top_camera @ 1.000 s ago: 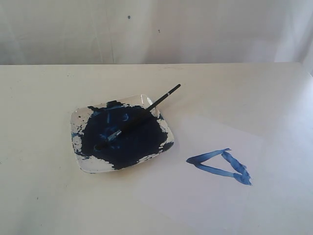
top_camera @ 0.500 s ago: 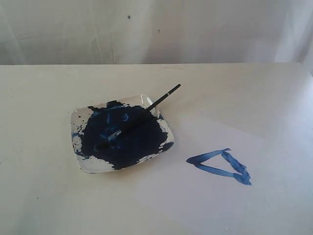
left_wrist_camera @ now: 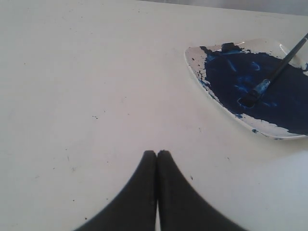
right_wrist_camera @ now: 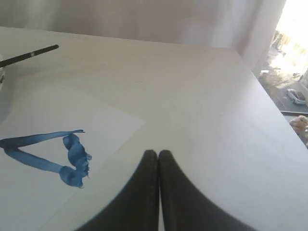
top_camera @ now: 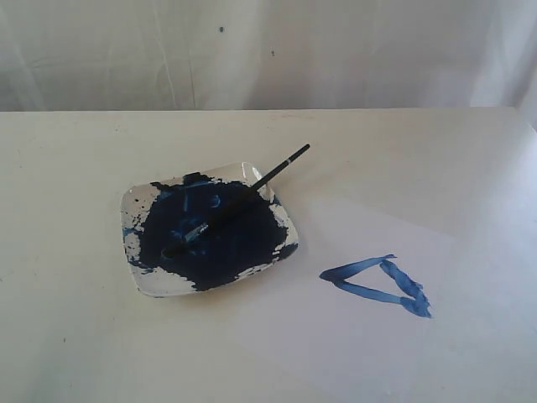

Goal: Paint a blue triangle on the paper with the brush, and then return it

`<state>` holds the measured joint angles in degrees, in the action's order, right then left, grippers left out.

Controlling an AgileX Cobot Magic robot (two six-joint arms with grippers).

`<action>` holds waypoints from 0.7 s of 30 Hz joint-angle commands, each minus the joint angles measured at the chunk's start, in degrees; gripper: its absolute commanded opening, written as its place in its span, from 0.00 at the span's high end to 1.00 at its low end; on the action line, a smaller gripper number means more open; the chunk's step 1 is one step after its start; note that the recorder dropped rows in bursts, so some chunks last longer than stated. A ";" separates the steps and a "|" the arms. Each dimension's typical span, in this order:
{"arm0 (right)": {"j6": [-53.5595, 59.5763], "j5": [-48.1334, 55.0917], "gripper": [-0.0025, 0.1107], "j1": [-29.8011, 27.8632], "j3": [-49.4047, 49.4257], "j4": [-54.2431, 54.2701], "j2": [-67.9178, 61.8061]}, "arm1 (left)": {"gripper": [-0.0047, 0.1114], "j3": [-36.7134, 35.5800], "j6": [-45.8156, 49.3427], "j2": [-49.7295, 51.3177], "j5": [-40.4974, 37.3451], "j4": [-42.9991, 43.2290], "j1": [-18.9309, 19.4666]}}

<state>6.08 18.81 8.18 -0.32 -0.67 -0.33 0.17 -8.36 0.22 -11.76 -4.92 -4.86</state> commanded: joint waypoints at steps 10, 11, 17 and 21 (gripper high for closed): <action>-9.81 -0.26 0.98 -1.68 0.32 0.67 0.33 | 0.96 -0.17 -0.28 -0.22 0.15 -0.63 0.14; -9.91 -0.26 0.98 -0.01 0.32 0.67 0.33 | 0.96 -0.17 -0.28 -0.22 0.15 -0.63 0.14; -9.91 -0.26 0.98 5.35 0.32 0.67 0.33 | 0.96 -0.17 -0.28 -0.22 0.15 -0.63 0.14; -9.91 -0.26 0.98 5.62 0.32 0.67 0.33 | 0.96 -0.17 -0.28 -0.22 0.15 -0.63 0.14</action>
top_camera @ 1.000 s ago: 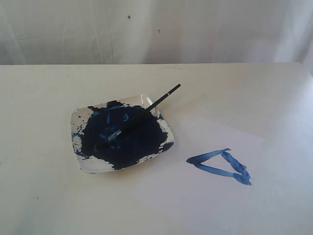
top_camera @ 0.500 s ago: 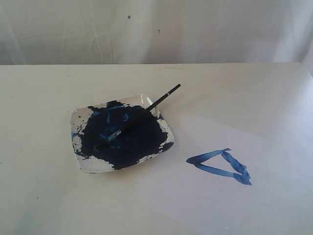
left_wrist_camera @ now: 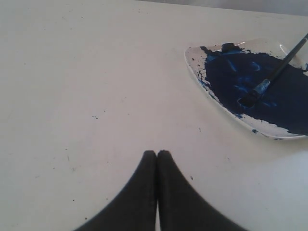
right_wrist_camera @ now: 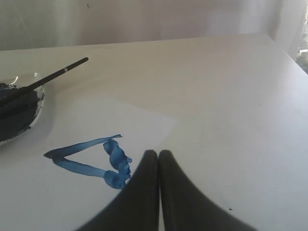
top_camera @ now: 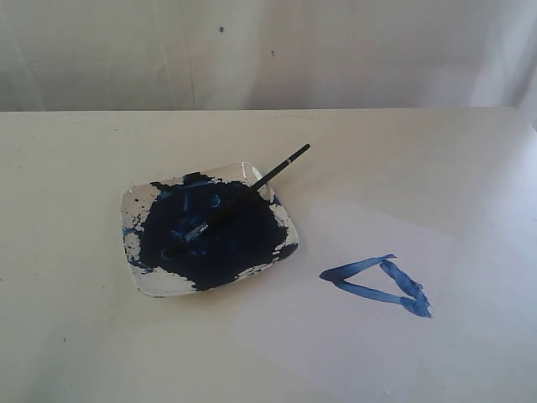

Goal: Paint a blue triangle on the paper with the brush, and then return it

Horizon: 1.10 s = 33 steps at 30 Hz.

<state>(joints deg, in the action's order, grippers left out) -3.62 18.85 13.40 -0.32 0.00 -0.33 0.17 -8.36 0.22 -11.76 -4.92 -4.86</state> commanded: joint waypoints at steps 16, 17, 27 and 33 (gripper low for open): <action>-0.21 0.33 0.98 0.38 0.32 0.00 0.33 | 0.96 -0.17 -0.28 -0.22 0.15 -0.63 0.14; -0.21 0.33 0.98 0.38 0.32 0.00 0.33 | 0.96 -0.17 -0.28 -0.22 0.15 -0.63 0.14; -0.21 0.33 0.98 0.38 0.32 0.00 0.33 | 0.96 -0.17 4.92 -0.22 0.15 2.24 0.14; -0.21 0.33 0.98 0.38 0.32 0.00 0.33 | 0.96 -0.17 15.82 -0.22 -0.53 2.41 0.14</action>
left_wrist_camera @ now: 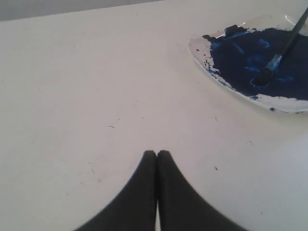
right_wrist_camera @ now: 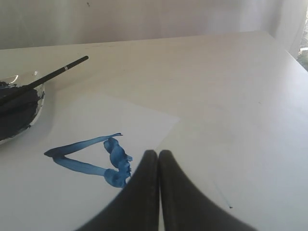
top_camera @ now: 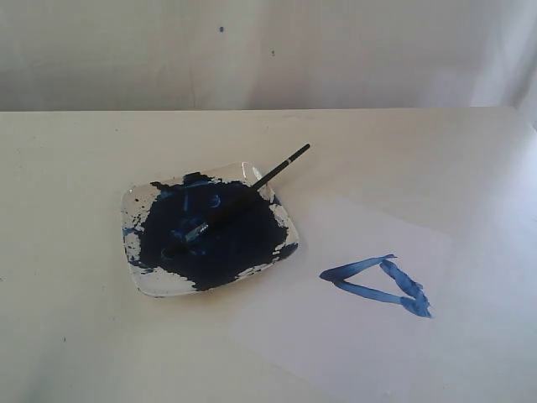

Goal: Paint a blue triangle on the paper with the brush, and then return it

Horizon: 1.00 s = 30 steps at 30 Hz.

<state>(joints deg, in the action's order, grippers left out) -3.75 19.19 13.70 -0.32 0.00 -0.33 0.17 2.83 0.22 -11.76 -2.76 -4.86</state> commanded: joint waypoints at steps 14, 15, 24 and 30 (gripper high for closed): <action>-0.08 -0.01 0.98 0.09 0.32 0.00 0.33 | 0.96 -0.17 -0.73 -0.22 -0.31 0.01 6.95; -0.08 -0.01 0.98 0.09 0.32 0.00 0.33 | 0.96 -0.17 -0.89 -0.22 -0.31 0.01 6.95; -0.08 -0.01 0.98 0.09 0.32 0.00 0.33 | 0.96 -0.17 -5.77 -0.22 -0.31 0.26 5.34; -0.08 -0.01 0.98 0.09 0.32 0.00 0.33 | 0.96 -0.17 -5.77 -0.22 -0.31 0.26 4.60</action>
